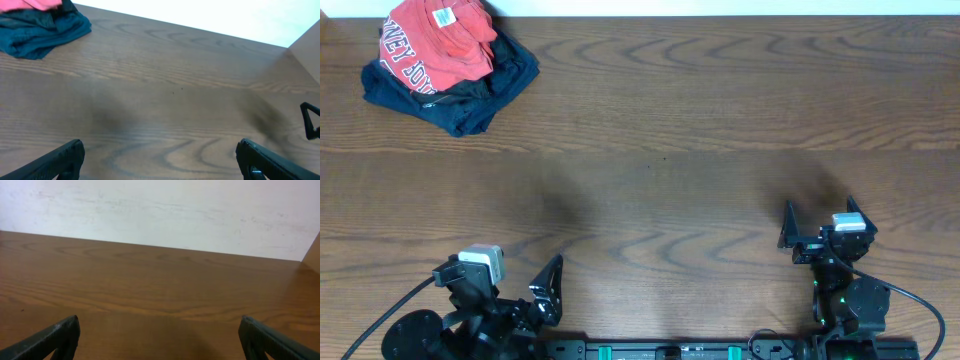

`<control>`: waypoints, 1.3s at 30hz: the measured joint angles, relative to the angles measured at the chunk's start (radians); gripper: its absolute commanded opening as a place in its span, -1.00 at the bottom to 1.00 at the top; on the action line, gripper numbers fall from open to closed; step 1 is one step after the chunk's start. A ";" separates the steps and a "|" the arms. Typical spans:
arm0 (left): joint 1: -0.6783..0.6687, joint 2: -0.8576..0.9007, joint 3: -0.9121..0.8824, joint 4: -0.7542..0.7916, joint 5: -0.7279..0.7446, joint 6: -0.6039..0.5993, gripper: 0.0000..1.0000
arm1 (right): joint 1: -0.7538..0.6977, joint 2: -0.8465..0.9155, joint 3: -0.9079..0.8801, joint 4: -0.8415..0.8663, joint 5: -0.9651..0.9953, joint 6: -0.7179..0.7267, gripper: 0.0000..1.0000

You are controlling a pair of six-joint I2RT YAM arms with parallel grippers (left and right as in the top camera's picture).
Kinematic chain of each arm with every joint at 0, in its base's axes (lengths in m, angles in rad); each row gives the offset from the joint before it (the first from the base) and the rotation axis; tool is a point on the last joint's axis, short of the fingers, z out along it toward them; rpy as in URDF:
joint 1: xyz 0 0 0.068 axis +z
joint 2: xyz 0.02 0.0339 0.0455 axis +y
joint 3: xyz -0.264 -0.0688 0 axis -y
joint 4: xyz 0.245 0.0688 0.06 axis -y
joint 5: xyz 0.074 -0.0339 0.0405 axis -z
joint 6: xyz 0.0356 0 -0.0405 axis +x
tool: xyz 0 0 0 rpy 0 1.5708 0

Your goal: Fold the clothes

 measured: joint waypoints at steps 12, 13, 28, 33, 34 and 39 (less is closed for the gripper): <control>-0.192 -0.066 -0.262 0.344 0.019 -0.111 0.96 | 0.000 0.000 0.000 0.000 0.000 0.000 0.99; -0.208 -0.086 -0.316 0.426 0.003 -0.133 0.96 | 0.000 0.000 0.000 0.000 0.000 0.000 0.98; -0.282 -0.216 -0.779 0.878 -0.381 -0.456 0.96 | 0.000 0.000 0.000 0.000 0.000 0.000 0.99; -0.282 -0.243 -0.813 0.908 -0.424 -0.388 0.96 | 0.000 0.000 0.000 0.000 0.000 0.000 0.99; -0.282 -0.245 -0.814 0.908 -0.427 -0.363 0.96 | 0.000 0.000 0.000 0.000 0.000 0.000 0.98; -0.282 -0.245 -0.817 0.912 -0.435 -0.216 0.96 | 0.000 0.000 0.000 0.000 0.000 0.000 0.99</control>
